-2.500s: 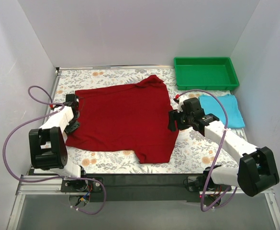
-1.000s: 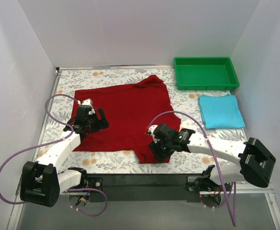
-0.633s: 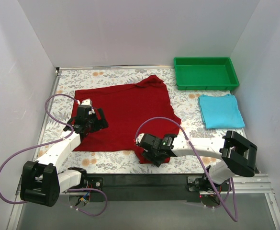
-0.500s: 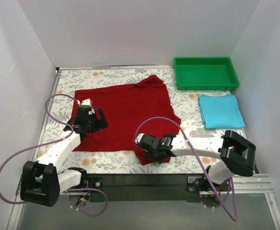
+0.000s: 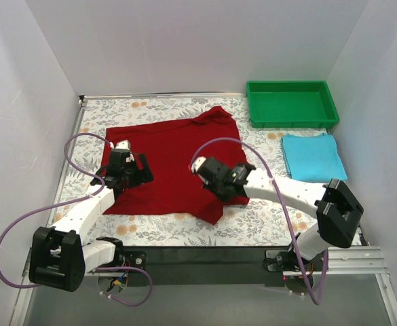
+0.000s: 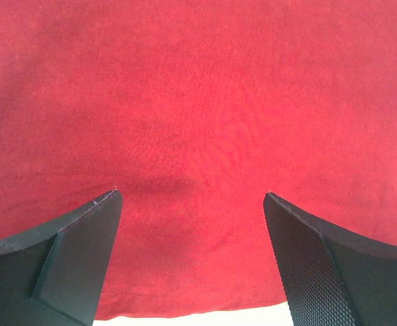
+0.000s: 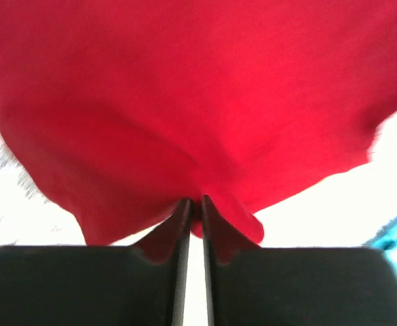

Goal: Fold and stack the t-shirts
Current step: Flatten the tshirt out

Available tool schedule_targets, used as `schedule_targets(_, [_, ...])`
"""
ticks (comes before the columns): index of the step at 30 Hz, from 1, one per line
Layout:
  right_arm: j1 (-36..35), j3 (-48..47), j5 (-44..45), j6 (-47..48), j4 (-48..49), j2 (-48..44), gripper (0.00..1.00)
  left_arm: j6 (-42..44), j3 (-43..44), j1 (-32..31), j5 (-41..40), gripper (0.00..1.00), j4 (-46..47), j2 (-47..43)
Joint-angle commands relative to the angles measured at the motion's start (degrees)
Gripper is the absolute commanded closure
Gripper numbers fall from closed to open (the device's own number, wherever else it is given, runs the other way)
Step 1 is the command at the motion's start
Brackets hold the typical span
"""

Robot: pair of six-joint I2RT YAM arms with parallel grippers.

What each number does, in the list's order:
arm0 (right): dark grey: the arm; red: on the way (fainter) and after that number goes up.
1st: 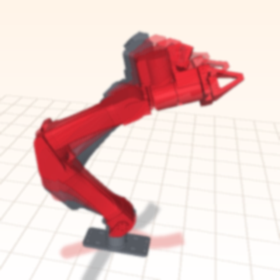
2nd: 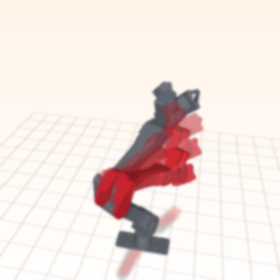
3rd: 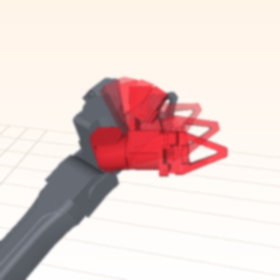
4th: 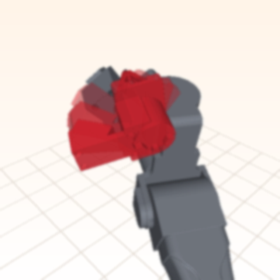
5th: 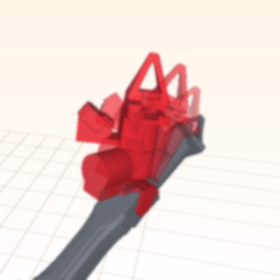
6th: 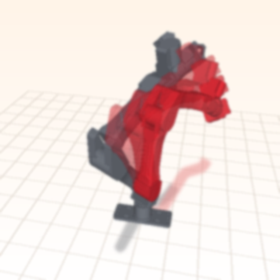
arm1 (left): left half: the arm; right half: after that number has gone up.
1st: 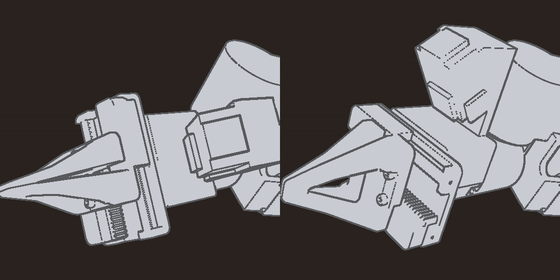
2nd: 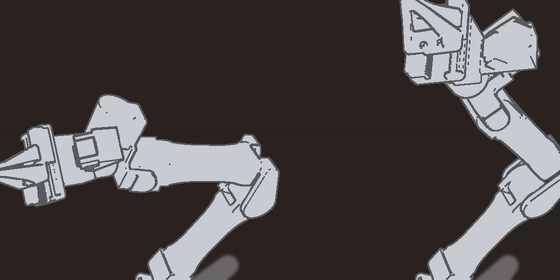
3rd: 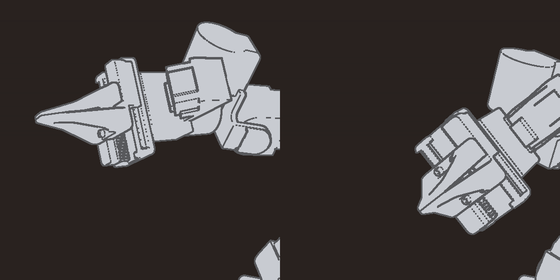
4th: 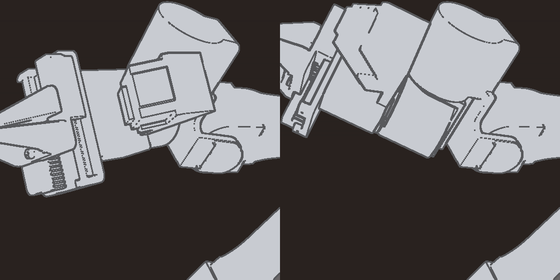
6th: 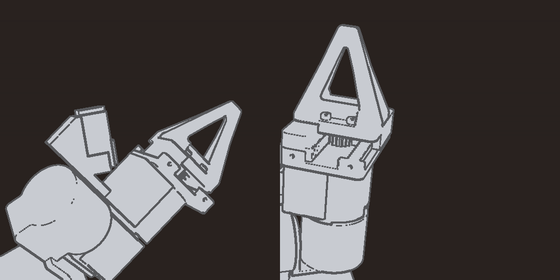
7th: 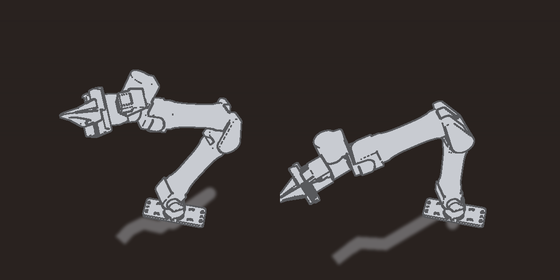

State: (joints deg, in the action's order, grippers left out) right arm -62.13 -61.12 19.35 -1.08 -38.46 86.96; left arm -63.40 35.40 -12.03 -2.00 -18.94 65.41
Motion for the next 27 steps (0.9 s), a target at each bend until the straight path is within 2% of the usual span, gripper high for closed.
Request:
schedule_targets(1, [7.18,-6.54,1.13,4.59,0.22,3.98,0.83,0.73,1.25,-0.18,-0.02,0.21,0.66,-0.02])
schedule_targets(4, [13.60,-11.20,0.25,3.99,0.58,9.18,0.75,0.73,1.17,-0.18,0.15,0.21,0.66,0.07])
schedule_targets(8, [15.02,-15.25,-2.11,2.41,-0.30,9.73,0.68,0.64,1.25,-0.18,0.24,0.21,0.66,-0.01])
schedule_targets(14, [14.58,-6.66,-7.48,1.43,0.57,1.83,0.61,0.82,1.25,-0.18,0.94,0.21,0.66,0.07])
schedule_targets(16, [14.40,-2.00,-12.92,-0.67,1.71,-2.04,0.59,0.90,1.25,-0.18,1.21,0.21,0.66,0.33])
schedule_targets(18, [13.09,1.17,-18.79,-1.73,4.77,-5.29,0.53,0.99,1.52,-0.18,1.47,0.21,0.66,0.60])
schedule_targets(20, [9.95,4.95,-20.83,-2.08,6.37,-6.36,0.52,0.99,1.43,-0.18,1.47,0.21,0.66,0.60])
schedule_targets(27, [2.90,6.98,-20.06,-1.12,10.07,-2.07,0.55,0.99,1.43,-0.18,1.56,0.21,0.66,0.77])
